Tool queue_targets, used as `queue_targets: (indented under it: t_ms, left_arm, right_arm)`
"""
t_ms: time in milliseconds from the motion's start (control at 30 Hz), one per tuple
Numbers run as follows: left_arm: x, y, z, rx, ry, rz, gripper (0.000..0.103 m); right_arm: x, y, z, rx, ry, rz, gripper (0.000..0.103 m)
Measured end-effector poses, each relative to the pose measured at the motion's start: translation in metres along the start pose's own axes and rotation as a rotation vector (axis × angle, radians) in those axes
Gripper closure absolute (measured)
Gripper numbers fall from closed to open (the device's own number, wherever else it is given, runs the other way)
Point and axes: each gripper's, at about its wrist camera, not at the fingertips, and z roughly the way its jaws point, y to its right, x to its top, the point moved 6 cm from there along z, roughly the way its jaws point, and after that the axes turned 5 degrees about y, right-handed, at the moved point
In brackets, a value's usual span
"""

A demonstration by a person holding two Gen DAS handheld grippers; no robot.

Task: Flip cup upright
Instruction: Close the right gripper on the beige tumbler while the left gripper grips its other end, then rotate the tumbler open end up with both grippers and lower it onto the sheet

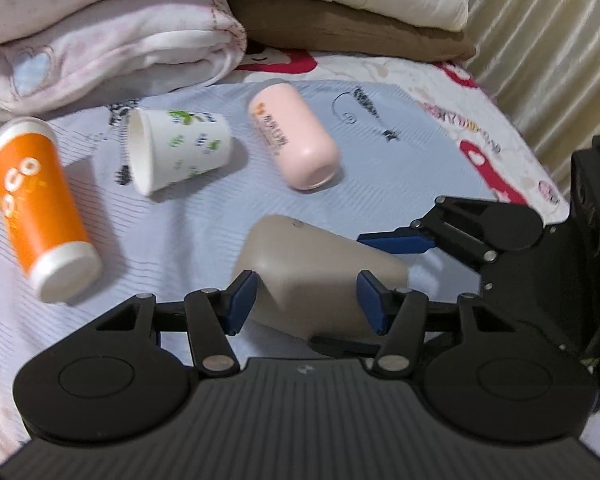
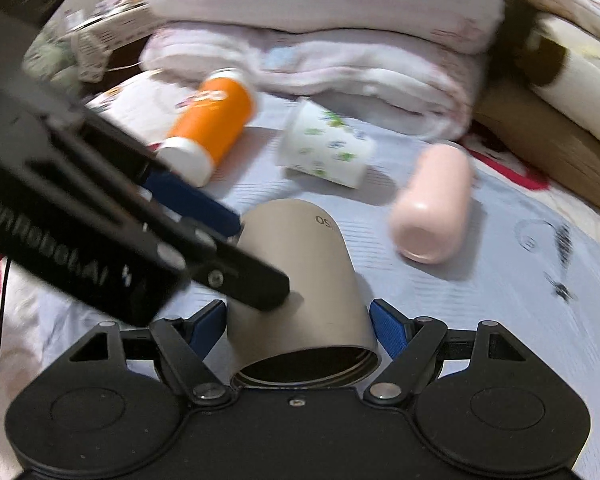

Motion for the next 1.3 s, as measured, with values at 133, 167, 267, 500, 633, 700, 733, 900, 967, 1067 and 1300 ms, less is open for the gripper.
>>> queue_targets:
  t_ms: [133, 167, 267, 500, 633, 700, 733, 900, 967, 1067, 1300]
  left_arm:
    - [0.007, -0.014, -0.003, -0.049, -0.018, -0.027, 0.048]
    - [0.010, -0.016, 0.000, -0.063, -0.020, -0.033, 0.048]
    - [0.019, -0.015, 0.009, -0.083, -0.013, -0.020, 0.048]
    - [0.028, -0.007, 0.038, -0.141, -0.063, 0.040, 0.048]
    - [0.026, -0.010, 0.042, -0.207, -0.087, 0.009, 0.047]
    - [0.026, -0.015, 0.044, -0.222, -0.091, -0.024, 0.046]
    - [0.026, -0.018, 0.045, -0.228, -0.090, -0.036, 0.046]
    - [0.023, -0.027, 0.045, -0.257, -0.086, -0.085, 0.045]
    - [0.022, -0.030, 0.046, -0.275, -0.091, -0.107, 0.043]
    - [0.020, -0.033, 0.048, -0.286, -0.102, -0.135, 0.042]
    - [0.015, -0.038, 0.048, -0.271, -0.132, -0.202, 0.039]
  right_arm:
    - [0.005, -0.013, 0.005, 0.056, -0.052, -0.138, 0.021]
    - [0.006, -0.016, 0.007, 0.055, -0.074, -0.194, 0.021]
    - [0.007, -0.023, 0.010, 0.044, -0.128, -0.334, 0.021]
    - [0.002, -0.036, 0.007, 0.069, -0.183, -0.588, 0.021]
    - [-0.001, -0.038, 0.005, 0.083, -0.214, -0.716, 0.019]
    - [0.000, -0.036, 0.004, 0.062, -0.220, -0.724, 0.014]
    - [0.001, -0.035, 0.004, 0.050, -0.219, -0.731, 0.012]
    - [0.004, -0.031, 0.000, -0.018, -0.191, -0.702, 0.009]
    - [0.003, -0.028, -0.005, -0.061, -0.178, -0.683, 0.009]
    - [0.003, -0.025, -0.011, -0.115, -0.158, -0.659, 0.009]
    - [0.009, 0.003, -0.016, -0.215, -0.138, -0.433, 0.009]
